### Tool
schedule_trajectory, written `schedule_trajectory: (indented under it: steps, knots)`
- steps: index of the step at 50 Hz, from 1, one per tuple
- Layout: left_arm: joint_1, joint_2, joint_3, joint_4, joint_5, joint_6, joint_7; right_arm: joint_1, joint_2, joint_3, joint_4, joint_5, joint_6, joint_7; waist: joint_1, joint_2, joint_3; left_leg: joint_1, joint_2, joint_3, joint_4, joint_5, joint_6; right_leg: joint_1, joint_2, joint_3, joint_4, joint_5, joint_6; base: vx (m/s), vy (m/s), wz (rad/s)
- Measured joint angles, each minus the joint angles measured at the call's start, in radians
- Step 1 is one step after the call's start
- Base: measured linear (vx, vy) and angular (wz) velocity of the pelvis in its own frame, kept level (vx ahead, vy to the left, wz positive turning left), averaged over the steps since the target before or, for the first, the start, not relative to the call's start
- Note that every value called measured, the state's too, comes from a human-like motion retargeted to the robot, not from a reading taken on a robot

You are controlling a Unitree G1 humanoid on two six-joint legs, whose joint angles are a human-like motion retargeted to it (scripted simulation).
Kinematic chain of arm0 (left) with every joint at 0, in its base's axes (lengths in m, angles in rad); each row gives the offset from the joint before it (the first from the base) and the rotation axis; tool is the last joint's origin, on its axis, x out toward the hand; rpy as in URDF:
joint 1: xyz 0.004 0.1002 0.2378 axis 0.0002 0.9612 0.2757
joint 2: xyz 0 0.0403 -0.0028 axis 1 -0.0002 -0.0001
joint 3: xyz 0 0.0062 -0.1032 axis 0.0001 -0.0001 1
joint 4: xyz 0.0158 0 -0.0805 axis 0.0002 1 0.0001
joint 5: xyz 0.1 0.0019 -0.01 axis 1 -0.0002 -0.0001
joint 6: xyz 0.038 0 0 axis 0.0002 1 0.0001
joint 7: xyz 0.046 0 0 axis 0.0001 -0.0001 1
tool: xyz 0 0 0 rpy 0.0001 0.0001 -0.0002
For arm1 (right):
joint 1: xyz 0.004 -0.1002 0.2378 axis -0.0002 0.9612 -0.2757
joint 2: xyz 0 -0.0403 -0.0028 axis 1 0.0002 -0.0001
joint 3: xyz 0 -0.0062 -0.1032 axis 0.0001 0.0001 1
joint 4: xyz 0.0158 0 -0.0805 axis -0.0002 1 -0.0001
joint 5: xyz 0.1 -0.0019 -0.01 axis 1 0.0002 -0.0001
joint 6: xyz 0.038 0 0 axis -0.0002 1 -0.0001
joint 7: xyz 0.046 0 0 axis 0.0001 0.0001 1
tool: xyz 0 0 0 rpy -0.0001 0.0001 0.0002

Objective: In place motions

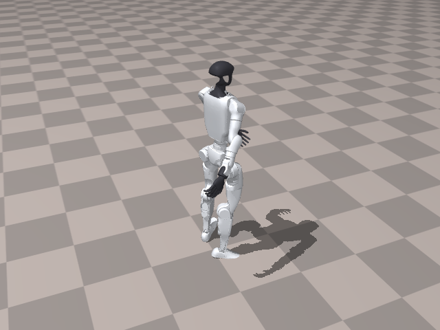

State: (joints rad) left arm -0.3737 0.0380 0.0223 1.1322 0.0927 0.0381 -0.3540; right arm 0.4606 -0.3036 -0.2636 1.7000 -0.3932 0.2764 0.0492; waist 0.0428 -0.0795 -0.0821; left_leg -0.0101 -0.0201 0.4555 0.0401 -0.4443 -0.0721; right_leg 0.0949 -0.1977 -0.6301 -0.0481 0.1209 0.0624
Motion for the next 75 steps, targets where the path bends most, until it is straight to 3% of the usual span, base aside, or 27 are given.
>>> schedule_trajectory:
  steps: [8, 15, 18, 21, 26, 30, 33, 38, 42, 46, 49, 53, 56, 63, 70, 75]
  knots:
    - [0.020, 0.019, -0.002, -0.047, -0.102, -0.047, 0.054, -0.039, 0.011, 0.012, 0.000, 0.065, 0.010, -0.041, 0.015, 0.019, 0.002, 0.021, 0.001, 0.017, -0.006, 0.001, -0.002, -0.006, 0.006, 0.030, 0.008, 0.000, -0.008, -0.01, 0.01, -0.19]
    - [0.201, 0.056, 0.004, 0.296, 0.071, 0.004, 0.099, -0.368, 0.102, 0.233, 0.000, 0.064, -0.097, -0.013, 0.008, 0.033, -0.004, 0.065, -0.005, 0.047, -0.027, 0.011, -0.002, -0.007, 0.008, 0.069, 0.013, -0.002, -0.021, 0.00, 0.00, -0.03]
    - [0.298, 0.060, 0.063, 0.514, 0.150, 0.097, 0.127, -0.502, 0.151, 0.343, -0.119, 0.024, -0.151, 0.047, -0.003, 0.037, -0.004, 0.084, -0.005, 0.064, -0.033, 0.016, -0.007, -0.012, 0.010, 0.088, 0.018, -0.002, -0.028, 0.01, -0.01, -0.28]
    - [0.481, 0.046, 0.125, 0.568, 0.150, 0.178, 0.151, -0.624, 0.207, 0.444, -0.277, -0.002, -0.202, 0.082, -0.021, 0.045, -0.003, 0.094, 0.000, 0.085, -0.036, 0.019, -0.015, -0.028, 0.016, 0.118, 0.027, -0.004, -0.032, -0.02, -0.06, -0.41]
    - [0.769, -0.003, 0.273, 0.564, 0.115, 0.120, 0.153, -0.756, 0.244, 0.577, -0.544, 0.022, -0.293, 0.078, -0.027, 0.068, -0.003, 0.104, 0.015, 0.123, -0.039, 0.023, -0.026, -0.056, 0.032, 0.168, 0.037, -0.003, -0.035, 0.02, 0.00, -0.45]
    - [0.886, -0.020, 0.364, 0.568, 0.073, 0.167, 0.167, -0.792, 0.212, 0.618, -0.717, 0.037, -0.330, 0.063, -0.021, 0.071, -0.005, 0.093, 0.019, 0.121, -0.036, 0.026, -0.027, -0.065, 0.032, 0.168, 0.038, -0.006, -0.033, -0.01, 0.00, 0.04]
    - [0.896, -0.014, 0.400, 0.568, -0.006, 0.177, 0.200, -0.772, 0.173, 0.613, -0.783, -0.024, -0.316, 0.046, -0.021, 0.060, -0.008, 0.077, 0.014, 0.102, -0.032, 0.027, -0.025, -0.061, 0.024, 0.144, 0.034, -0.010, -0.029, -0.02, -0.01, 0.51]
    - [0.791, -0.012, 0.420, 0.541, -0.096, 0.126, 0.193, -0.676, 0.123, 0.574, -0.719, -0.125, -0.296, 0.021, -0.014, 0.043, -0.012, 0.052, 0.001, 0.065, -0.023, 0.028, -0.019, -0.046, 0.007, 0.098, 0.025, -0.013, -0.023, -0.02, 0.01, 0.50]
    - [0.649, -0.014, 0.349, 0.487, -0.115, 0.095, 0.189, -0.599, 0.132, 0.497, -0.449, -0.148, -0.252, 0.013, -0.002, 0.036, -0.010, 0.037, -0.005, 0.042, -0.016, 0.025, -0.013, -0.025, -0.001, 0.055, 0.013, -0.012, -0.016, -0.02, 0.02, 0.38]
    - [0.507, -0.008, 0.226, 0.399, -0.058, 0.092, 0.144, -0.553, 0.131, 0.377, -0.084, -0.113, -0.145, 0.012, 0.002, 0.031, -0.006, 0.026, -0.009, 0.019, -0.010, 0.022, -0.004, -0.003, -0.003, 0.024, 0.004, -0.014, -0.008, -0.01, 0.02, 0.37]
    - [0.433, 0.005, 0.141, 0.277, 0.024, 0.074, 0.063, -0.460, 0.112, 0.269, 0.000, 0.004, -0.087, -0.022, 0.006, 0.027, 0.001, 0.014, -0.010, 0.004, -0.005, 0.021, 0.000, 0.007, -0.004, 0.007, -0.001, -0.015, -0.001, 0.01, -0.01, 0.27]
    - [0.399, 0.052, 0.043, 0.089, 0.100, 0.015, -0.026, -0.348, 0.100, 0.112, 0.000, 0.155, -0.147, -0.105, 0.000, 0.023, -0.004, -0.001, -0.012, 0.000, -0.005, 0.020, 0.003, 0.002, -0.005, -0.003, -0.005, -0.014, 0.002, 0.00, -0.01, 0.06]
    - [0.391, 0.096, 0.006, 0.021, 0.129, -0.012, -0.001, -0.311, 0.088, 0.050, -0.008, 0.198, -0.186, -0.107, -0.006, 0.031, -0.004, 0.008, -0.008, 0.019, -0.009, 0.019, 0.002, -0.003, 0.000, 0.015, -0.004, -0.011, 0.000, 0.01, -0.03, -0.41]
    - [0.391, 0.126, 0.022, 0.155, 0.174, 0.016, 0.068, -0.341, 0.077, 0.085, -0.047, 0.186, -0.182, -0.150, -0.017, 0.060, 0.015, 0.057, 0.009, 0.084, -0.023, 0.016, -0.003, -0.011, 0.023, 0.086, 0.003, -0.002, -0.012, 0.01, -0.02, -0.64]
    - [0.468, 0.064, 0.129, 0.391, 0.144, 0.064, 0.049, -0.389, 0.127, 0.203, -0.200, 0.049, -0.167, -0.176, -0.029, 0.078, 0.019, 0.099, 0.019, 0.136, -0.039, 0.015, -0.012, -0.027, 0.041, 0.150, 0.017, 0.003, -0.022, 0.04, -0.02, -0.48]
    - [0.558, 0.019, 0.199, 0.479, 0.101, 0.048, 0.138, -0.407, 0.148, 0.291, -0.299, -0.016, -0.198, -0.168, -0.036, 0.079, 0.015, 0.119, 0.018, 0.156, -0.049, 0.018, -0.019, -0.038, 0.043, 0.178, 0.025, 0.004, -0.026, 0.06, 0.00, -0.24]
